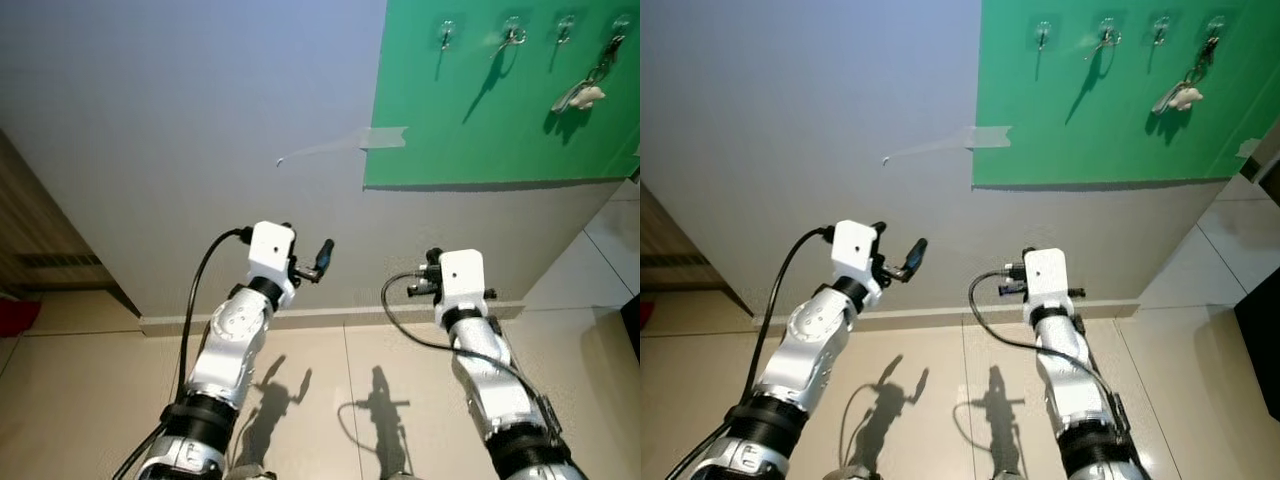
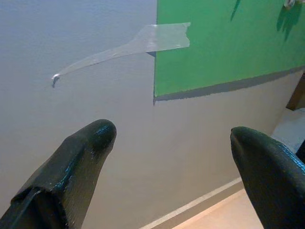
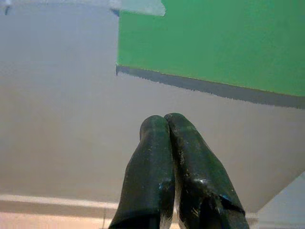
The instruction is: Hang keys on a hook
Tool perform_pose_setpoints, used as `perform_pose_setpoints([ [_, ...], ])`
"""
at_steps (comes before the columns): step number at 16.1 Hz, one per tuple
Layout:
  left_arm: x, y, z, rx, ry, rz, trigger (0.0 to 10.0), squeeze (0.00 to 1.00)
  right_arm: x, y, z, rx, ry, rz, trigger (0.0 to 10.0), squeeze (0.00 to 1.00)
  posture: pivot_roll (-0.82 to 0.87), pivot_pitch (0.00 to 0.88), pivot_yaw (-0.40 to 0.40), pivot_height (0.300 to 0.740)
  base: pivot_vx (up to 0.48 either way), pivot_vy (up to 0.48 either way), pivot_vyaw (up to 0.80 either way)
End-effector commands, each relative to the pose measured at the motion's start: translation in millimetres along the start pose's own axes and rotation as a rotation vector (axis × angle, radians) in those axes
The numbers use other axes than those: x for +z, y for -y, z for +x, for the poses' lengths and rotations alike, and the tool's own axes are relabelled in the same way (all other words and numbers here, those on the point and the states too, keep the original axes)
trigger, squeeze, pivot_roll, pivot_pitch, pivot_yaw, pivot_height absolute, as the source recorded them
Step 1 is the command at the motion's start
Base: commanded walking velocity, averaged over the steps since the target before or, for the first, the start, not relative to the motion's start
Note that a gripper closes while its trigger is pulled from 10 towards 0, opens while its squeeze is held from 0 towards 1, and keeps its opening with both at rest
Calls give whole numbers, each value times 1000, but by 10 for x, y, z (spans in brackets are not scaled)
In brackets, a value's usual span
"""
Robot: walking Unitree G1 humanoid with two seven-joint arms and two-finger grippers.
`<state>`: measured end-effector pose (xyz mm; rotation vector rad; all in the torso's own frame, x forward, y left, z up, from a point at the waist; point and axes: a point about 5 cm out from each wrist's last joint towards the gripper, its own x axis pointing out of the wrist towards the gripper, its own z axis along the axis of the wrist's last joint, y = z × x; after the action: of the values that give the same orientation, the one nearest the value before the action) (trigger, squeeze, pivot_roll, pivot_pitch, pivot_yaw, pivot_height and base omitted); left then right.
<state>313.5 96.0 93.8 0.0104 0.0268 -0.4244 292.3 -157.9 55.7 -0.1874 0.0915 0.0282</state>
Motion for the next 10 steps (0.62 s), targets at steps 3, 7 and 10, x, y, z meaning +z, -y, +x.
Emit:
perform_pose_setpoints([
  [3, 45, -15, 13, 18, 10, 16, 10000, 0, 7, -11, 10, 7, -1, -8, 10000, 0, -58, 0, 22, 740, 0, 0, 0],
  [7, 82, -98, 61, 99, 0, -5, 10000, 0, 45, -57, 81, 25, -3, -16, 10000, 0, -33, 0, 14, 740, 0, 0, 0],
  [10, 133, -85, 74, 105, 19, 5, 10000, 0, 66, -63, 116, 27, -2, -3, 10000, 0, -21, 0, 8, 740, -247, 0, 0],
])
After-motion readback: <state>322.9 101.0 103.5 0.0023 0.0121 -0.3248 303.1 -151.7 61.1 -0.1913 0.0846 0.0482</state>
